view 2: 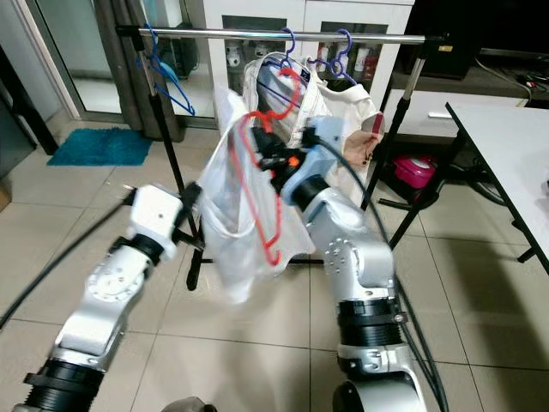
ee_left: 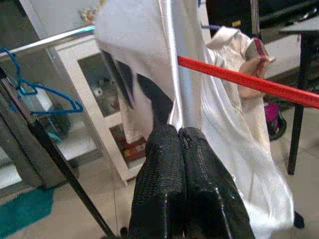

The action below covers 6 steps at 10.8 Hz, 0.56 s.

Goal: Hang hanger

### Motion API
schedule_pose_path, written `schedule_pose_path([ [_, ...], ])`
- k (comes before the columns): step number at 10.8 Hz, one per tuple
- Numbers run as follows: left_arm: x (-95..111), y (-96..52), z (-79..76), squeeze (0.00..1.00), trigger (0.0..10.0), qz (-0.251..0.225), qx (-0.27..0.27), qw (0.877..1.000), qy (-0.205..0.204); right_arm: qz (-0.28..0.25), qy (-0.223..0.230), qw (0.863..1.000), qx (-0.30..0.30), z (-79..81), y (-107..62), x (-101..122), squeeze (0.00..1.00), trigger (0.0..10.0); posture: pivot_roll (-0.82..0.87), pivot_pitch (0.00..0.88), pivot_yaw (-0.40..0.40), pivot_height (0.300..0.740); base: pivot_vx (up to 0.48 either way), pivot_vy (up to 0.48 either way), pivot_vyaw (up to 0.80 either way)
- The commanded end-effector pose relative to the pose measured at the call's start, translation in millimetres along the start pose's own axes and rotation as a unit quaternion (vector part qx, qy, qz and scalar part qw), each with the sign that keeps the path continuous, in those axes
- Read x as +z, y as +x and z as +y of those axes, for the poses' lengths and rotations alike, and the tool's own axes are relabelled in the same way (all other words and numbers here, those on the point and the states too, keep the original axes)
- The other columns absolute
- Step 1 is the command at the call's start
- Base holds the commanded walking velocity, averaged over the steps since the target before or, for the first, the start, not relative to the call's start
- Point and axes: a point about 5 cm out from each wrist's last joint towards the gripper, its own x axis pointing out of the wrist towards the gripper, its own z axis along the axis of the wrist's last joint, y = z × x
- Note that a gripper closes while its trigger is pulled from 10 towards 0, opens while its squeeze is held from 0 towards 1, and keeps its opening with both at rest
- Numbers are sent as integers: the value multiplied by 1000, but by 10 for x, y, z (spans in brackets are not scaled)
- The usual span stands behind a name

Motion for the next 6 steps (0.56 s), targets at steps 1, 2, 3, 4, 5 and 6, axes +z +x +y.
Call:
schedule_pose_path([
  [1,-42,-9,8,0,0,17,0,1000,2,-25,-18,999,23,56,-11,115,0,10000,-64,0,30,740,0,0,0],
  [2,-13,1,-6,0,0,9,-8,1000,-2,-5,-38,999,23,40,-24,56,0,10000,-63,0,29,740,0,0,0],
  [3,9,9,-23,0,0,4,-16,1000,-4,-4,-37,999,15,25,-29,35,0,10000,-61,0,29,740,0,0,0],
  [4,39,13,-35,0,0,-3,-16,1000,-6,-4,-35,999,-18,-44,-20,29,0,10000,-63,0,31,740,0,0,0],
  [5,107,30,52,0,0,-19,21,999,-14,118,-85,983,-110,-321,-76,-255,0,10000,-64,0,33,740,0,0,0],
  [6,151,34,152,0,0,-31,53,998,-11,171,-91,970,-148,-456,-168,-400,0,10000,-60,0,30,740,0,0,0],
])
